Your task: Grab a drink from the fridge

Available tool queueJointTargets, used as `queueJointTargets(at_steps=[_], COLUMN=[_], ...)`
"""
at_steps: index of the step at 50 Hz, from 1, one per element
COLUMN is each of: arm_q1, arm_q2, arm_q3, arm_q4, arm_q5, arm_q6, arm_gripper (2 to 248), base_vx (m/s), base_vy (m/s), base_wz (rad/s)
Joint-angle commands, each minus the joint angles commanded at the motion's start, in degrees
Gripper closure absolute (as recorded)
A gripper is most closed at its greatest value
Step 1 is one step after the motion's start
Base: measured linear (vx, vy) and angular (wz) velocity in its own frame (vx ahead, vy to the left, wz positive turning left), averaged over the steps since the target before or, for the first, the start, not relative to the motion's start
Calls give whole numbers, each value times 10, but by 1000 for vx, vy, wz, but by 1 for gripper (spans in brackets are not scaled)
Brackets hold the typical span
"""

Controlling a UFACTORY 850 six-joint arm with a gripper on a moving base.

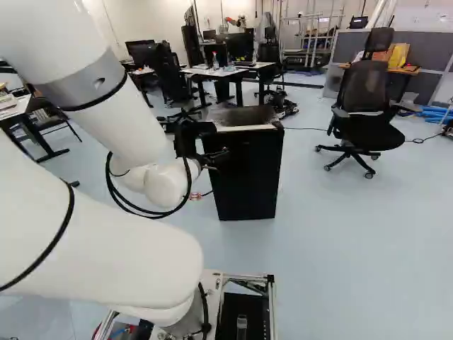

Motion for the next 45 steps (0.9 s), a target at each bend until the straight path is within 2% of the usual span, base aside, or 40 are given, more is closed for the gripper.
queueJointTargets(at_steps=[15,30,45], arm_q1=[0,0,0], arm_q2=[0,0,0], arm_q3=[0,0,0], arm_q4=[0,0,0], arm_q5=[0,0,0], arm_q6=[0,0,0], arm_gripper=[3,3,3], base_vx=[42,37,15], base_vy=[50,85,32], base_wz=[-9,125,17])
